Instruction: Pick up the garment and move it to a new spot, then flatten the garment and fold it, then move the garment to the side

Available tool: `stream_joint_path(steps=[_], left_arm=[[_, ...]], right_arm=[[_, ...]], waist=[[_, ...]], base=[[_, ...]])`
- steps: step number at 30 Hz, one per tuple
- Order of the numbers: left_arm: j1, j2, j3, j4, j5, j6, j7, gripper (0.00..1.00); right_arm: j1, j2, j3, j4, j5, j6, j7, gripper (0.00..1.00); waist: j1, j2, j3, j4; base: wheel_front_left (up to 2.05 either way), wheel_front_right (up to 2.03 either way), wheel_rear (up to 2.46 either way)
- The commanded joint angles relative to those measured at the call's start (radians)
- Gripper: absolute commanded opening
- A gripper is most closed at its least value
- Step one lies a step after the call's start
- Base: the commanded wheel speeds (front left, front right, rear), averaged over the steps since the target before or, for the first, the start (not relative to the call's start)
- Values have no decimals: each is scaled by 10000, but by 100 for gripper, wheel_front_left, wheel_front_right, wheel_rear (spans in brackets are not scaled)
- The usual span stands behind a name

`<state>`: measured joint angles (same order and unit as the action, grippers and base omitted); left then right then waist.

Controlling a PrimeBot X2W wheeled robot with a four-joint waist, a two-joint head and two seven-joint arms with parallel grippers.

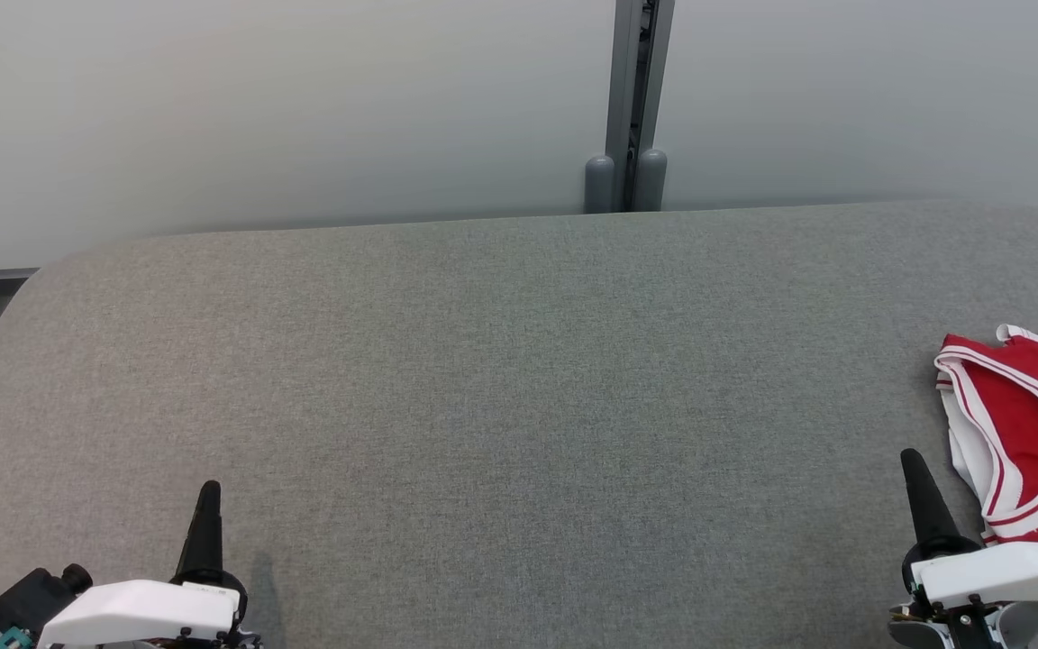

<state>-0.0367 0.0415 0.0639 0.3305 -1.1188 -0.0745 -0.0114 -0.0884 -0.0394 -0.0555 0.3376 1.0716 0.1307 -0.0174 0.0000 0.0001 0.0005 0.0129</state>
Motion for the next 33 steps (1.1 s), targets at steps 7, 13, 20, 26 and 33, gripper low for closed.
stream_joint_path(steps=[7, 13, 20, 26, 33], left_arm=[[-345, 73, 127, -234, -785, -134, 198, 0], [-428, 77, 177, -325, -1351, -190, 338, 0], [-476, 83, 241, -421, -1976, -255, 500, 0], [-542, 88, 293, -507, -2479, -321, 630, 0], [-613, 95, 345, -594, -3035, -384, 787, 0]], right_arm=[[-184, -97, -126, -255, 873, 2, 226, 0], [-194, -105, -192, -348, 1491, 2, 381, 0], [-209, -112, -257, -462, 2177, 2, 545, 0], [-223, -119, -319, -553, 2733, 2, 693, 0], [-234, -123, -387, -644, 3344, 2, 830, 0]], waist=[[0, -1, 3, -14], [0, -1, 5, -27], [0, -1, 8, -42], [0, -1, 11, -55], [0, -1, 14, -70]], base=[[0, 0, 0], [0, 0, 0], [0, 0, 0], [0, 0, 0], [0, 0, 0]])
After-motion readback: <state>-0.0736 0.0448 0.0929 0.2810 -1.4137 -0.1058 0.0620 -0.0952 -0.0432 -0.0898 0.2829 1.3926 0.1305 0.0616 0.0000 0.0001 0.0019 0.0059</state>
